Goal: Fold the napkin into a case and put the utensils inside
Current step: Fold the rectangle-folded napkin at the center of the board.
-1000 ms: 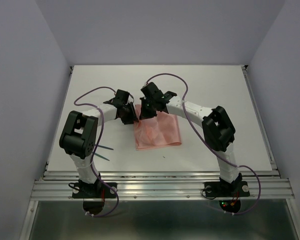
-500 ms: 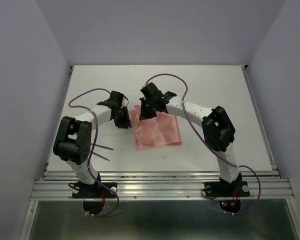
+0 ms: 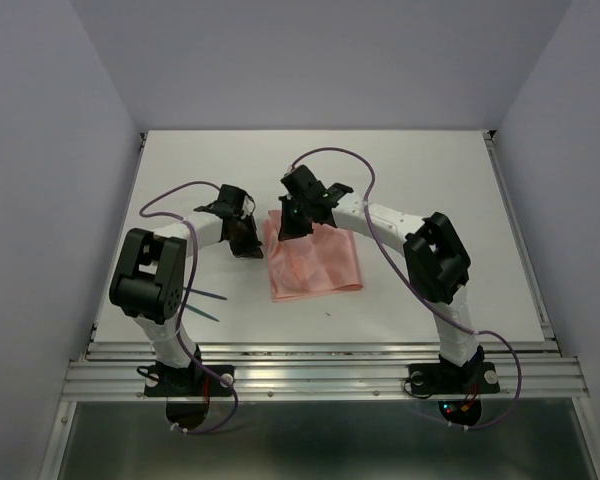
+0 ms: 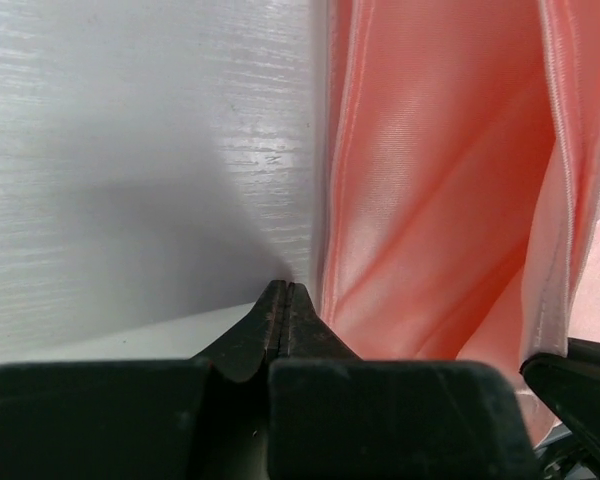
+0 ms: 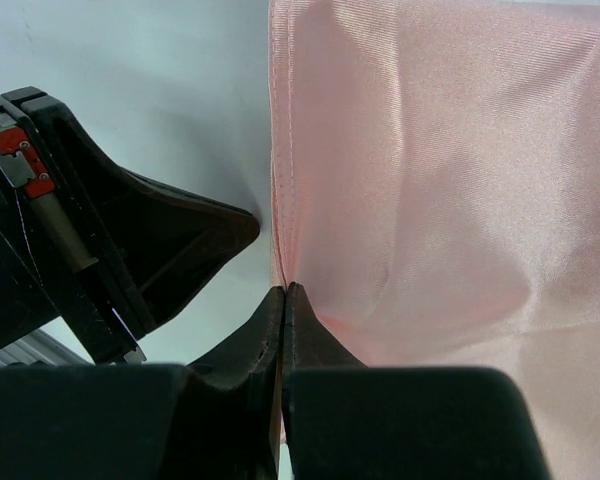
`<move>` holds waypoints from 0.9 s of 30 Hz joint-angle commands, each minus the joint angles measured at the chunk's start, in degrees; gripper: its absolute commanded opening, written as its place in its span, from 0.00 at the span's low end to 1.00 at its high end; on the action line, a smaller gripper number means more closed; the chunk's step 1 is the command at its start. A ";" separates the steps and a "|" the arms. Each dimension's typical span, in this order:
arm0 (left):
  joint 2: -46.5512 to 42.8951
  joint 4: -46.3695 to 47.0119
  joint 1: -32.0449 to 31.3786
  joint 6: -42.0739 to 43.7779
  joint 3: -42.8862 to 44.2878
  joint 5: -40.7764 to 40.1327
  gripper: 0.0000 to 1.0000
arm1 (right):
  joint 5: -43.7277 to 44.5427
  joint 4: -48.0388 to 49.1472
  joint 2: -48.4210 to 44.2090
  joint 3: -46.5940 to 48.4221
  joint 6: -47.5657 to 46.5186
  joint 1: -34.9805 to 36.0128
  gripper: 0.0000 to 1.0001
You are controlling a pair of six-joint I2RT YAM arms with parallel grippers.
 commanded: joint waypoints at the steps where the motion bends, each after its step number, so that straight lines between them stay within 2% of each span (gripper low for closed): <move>1: 1.26 1.07 -0.28 0.26 -0.94 1.05 0.00 | -0.73 0.73 -2.25 1.30 -0.61 1.08 0.01; 27: 3.28 3.01 -0.54 -0.44 -1.12 2.72 0.00 | -1.35 -1.47 -0.58 6.93 -1.66 3.72 0.01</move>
